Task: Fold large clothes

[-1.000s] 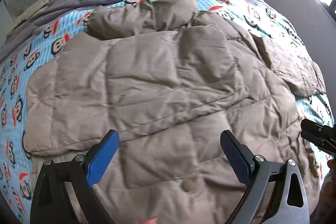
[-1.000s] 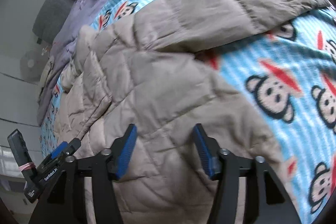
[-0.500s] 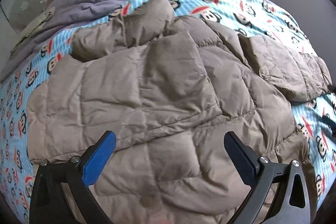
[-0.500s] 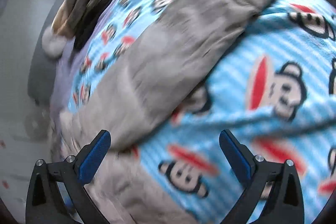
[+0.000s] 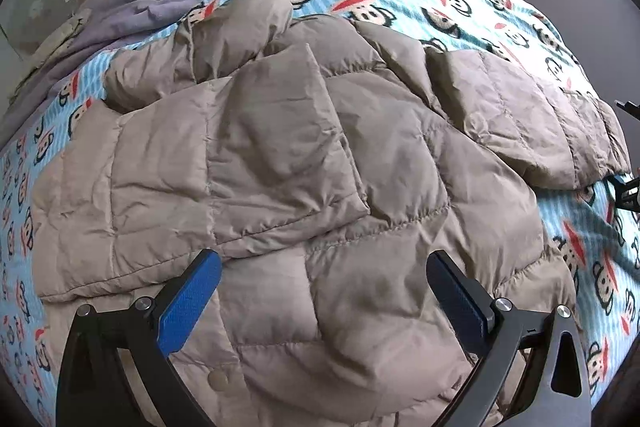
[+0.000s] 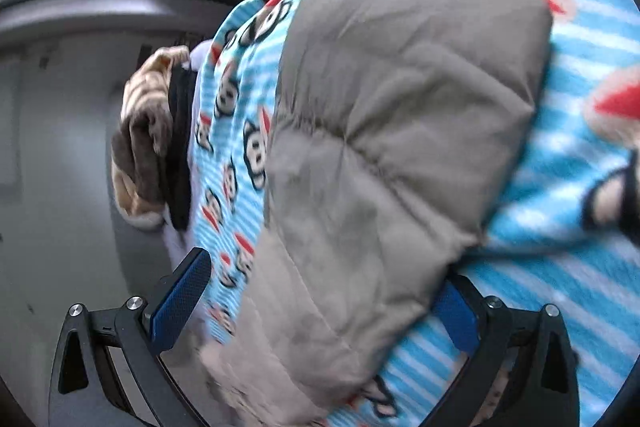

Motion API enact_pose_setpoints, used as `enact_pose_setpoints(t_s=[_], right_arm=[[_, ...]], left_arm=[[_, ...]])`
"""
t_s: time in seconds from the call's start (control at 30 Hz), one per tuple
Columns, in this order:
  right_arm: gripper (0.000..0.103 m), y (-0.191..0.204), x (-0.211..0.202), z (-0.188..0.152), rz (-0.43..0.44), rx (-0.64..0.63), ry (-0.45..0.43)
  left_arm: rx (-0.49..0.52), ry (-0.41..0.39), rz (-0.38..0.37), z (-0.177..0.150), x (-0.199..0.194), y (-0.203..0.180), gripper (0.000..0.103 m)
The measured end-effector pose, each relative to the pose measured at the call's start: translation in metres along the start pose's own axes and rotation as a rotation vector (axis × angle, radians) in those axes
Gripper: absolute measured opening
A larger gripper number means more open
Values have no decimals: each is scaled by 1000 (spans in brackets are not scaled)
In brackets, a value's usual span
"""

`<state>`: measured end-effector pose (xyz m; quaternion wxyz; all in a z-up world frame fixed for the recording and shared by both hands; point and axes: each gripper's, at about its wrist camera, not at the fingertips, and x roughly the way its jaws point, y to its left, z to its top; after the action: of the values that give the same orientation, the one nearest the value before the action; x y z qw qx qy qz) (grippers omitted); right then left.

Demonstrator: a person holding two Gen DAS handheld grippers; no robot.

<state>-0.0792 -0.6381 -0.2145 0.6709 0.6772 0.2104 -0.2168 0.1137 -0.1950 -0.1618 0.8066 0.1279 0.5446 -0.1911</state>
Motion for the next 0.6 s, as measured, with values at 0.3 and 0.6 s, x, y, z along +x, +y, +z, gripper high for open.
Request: enact_pose_setpoints(t_s=[0.3,0.6], right_arm=[[7,32,15,-13,95,-12,63],[8,185,32,-124,134,-541,141]], left_arm=[[-47,-38,14,2,-10,38,103],[-182,-66,74,2,-17,124,103]])
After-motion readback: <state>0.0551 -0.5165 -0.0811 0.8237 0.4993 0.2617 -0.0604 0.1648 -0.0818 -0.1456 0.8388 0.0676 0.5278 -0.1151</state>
